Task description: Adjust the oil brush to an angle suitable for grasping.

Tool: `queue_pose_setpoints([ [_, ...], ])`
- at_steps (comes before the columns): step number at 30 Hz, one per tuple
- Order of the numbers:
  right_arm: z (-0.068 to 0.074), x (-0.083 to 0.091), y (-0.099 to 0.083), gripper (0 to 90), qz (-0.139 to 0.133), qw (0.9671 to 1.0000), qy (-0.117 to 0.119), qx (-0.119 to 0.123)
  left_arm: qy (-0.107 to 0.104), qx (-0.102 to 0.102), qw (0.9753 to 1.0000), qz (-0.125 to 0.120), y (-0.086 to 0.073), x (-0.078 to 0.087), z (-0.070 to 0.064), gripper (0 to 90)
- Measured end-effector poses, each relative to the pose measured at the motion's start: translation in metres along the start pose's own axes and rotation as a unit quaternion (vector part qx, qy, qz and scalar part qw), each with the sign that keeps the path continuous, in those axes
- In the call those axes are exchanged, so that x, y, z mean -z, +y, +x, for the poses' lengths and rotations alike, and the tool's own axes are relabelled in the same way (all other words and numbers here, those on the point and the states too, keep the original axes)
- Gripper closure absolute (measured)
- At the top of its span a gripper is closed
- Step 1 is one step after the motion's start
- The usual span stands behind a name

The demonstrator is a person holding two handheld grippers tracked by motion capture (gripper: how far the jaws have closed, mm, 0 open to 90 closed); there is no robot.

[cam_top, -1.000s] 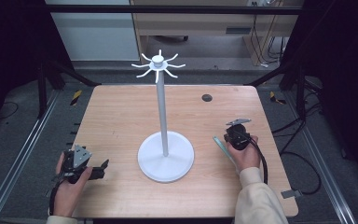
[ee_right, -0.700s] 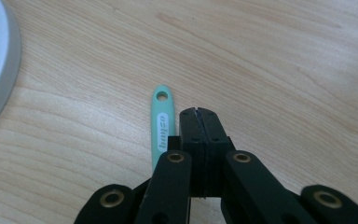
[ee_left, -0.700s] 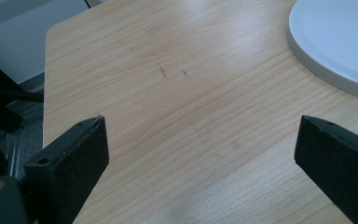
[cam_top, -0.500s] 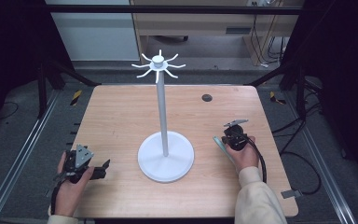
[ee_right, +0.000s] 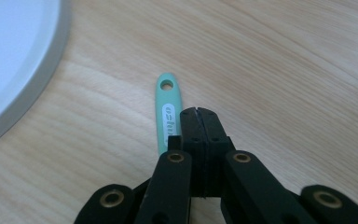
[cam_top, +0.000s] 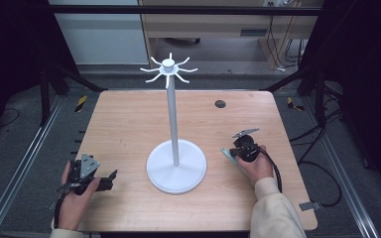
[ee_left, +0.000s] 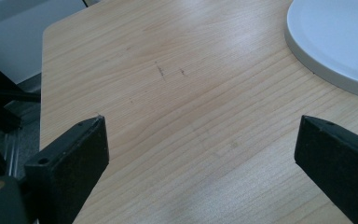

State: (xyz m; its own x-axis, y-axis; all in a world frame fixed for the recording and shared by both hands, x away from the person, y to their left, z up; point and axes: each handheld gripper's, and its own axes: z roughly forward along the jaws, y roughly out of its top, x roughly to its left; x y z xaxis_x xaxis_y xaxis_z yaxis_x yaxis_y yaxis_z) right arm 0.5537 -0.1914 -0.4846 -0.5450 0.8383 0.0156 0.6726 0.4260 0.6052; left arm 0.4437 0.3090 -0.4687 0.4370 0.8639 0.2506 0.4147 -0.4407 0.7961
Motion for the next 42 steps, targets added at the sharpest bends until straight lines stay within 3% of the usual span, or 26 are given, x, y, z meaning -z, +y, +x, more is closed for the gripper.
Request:
queue_pose_setpoints([
  [6,0.021,0.001,0.000,90.0,0.011,0.9982,0.029,0.051,0.001,0.003,1.0000,-0.002,0.000,0.000,0.000,2.5],
  [13,0.024,0.002,-0.001,90.0,0.011,0.9972,0.048,0.056,0.000,0.001,1.0000,-0.002,0.000,0.000,0.000,2.5],
  [17,0.025,0.006,-0.002,90.0,0.015,0.9970,0.044,0.061,-0.001,0.002,1.0000,-0.001,0.000,0.001,0.001,2.5],
  [20,0.028,0.015,-0.003,90.0,0.012,0.9952,0.043,0.087,-0.003,0.004,1.0000,0.000,0.000,0.000,0.001,2.5],
  [24,0.030,0.029,-0.006,90.0,0.004,0.9947,0.032,0.098,-0.008,0.003,1.0000,0.002,0.000,0.000,-0.001,2.5],
  [33,0.028,0.047,-0.023,90.0,0.012,0.9944,0.014,0.104,-0.008,-0.010,0.9999,0.005,0.000,0.000,-0.002,2.7],
  [42,0.029,0.061,-0.032,87.9,0.028,0.9945,0.014,0.100,-0.006,0.003,1.0000,0.006,-0.002,0.000,0.001,3.1],
])
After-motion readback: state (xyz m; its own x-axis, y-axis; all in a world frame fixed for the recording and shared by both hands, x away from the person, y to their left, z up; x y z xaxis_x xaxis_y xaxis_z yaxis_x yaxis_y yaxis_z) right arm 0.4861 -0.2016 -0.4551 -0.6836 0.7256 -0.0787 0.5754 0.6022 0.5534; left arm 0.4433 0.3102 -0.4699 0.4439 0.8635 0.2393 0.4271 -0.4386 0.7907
